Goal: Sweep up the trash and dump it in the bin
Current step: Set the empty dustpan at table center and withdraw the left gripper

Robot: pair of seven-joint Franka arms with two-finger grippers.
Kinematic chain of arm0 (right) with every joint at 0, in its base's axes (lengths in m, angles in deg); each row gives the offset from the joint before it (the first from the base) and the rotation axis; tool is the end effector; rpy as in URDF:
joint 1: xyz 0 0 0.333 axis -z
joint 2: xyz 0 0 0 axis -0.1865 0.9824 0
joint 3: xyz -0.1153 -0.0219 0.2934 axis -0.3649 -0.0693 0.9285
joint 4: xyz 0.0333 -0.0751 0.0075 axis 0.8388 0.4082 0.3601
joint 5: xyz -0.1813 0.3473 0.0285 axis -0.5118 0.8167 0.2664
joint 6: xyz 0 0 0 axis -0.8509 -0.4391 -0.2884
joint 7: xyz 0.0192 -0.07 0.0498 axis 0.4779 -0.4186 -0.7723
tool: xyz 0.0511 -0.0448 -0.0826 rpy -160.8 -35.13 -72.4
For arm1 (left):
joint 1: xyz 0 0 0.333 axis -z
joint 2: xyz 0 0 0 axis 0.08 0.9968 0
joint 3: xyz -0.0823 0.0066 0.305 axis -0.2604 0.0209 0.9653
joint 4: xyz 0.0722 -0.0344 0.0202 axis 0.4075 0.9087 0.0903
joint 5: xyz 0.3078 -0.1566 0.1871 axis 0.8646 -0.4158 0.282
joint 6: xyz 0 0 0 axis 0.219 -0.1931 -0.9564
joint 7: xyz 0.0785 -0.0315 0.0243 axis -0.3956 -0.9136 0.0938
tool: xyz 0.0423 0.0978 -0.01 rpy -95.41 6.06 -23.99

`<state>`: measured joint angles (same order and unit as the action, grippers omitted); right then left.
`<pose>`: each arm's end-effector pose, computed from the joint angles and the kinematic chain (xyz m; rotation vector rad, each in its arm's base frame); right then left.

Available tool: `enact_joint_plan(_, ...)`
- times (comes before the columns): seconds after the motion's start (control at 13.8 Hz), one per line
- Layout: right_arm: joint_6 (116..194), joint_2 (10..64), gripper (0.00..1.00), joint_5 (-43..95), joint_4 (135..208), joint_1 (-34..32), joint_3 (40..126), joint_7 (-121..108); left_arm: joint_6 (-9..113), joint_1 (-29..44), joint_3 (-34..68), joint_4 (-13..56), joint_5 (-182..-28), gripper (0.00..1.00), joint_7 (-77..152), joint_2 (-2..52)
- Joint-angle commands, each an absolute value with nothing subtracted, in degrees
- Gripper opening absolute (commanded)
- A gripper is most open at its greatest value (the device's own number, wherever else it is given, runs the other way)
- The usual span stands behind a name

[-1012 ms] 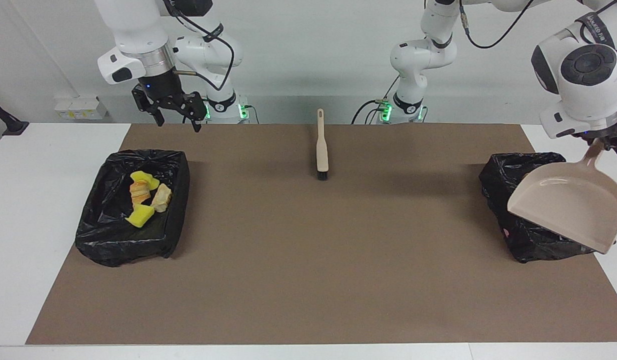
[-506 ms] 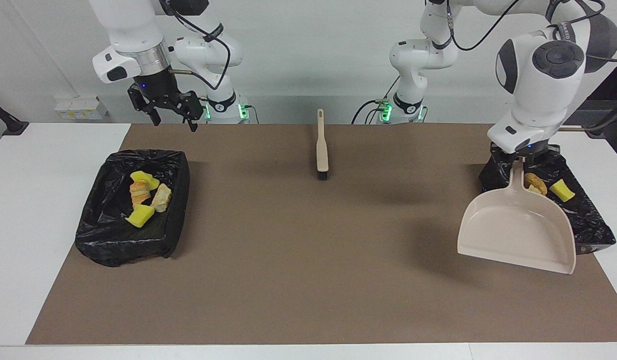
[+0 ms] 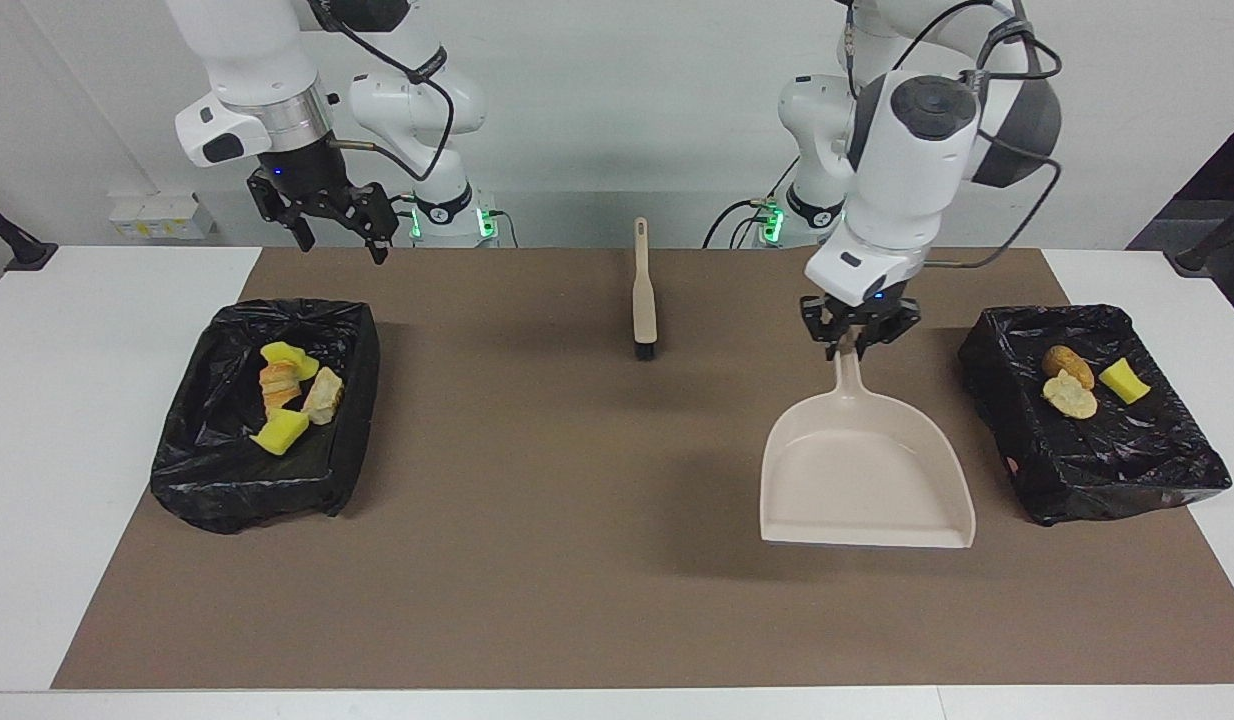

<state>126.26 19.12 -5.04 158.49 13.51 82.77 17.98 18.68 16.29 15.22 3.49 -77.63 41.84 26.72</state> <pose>0.5364 0.0397 0.6424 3.1124 -0.3238 0.0212 0.5690 -0.2674 0.5177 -3.1281 0.1835 -0.0694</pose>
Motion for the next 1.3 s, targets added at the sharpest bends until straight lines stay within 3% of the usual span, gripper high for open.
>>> enact_joint_plan(0.0,125.8,19.4,1.0,-5.9,158.1,14.4,82.5,13.7,26.9,23.6,16.4,3.8,-81.9,0.0,51.9,32.8)
enact_joint_plan(0.65,125.1,20.9,1.0,-5.9,155.8,14.4,82.6,13.6,39.4,33.4,16.4,11.6,-83.1,0.0,53.6,36.7)
enact_joint_plan(1.23,124.9,21.6,1.0,-5.7,154.7,14.1,82.6,13.6,39.5,33.6,16.4,11.5,-82.8,0.0,56.7,38.2)
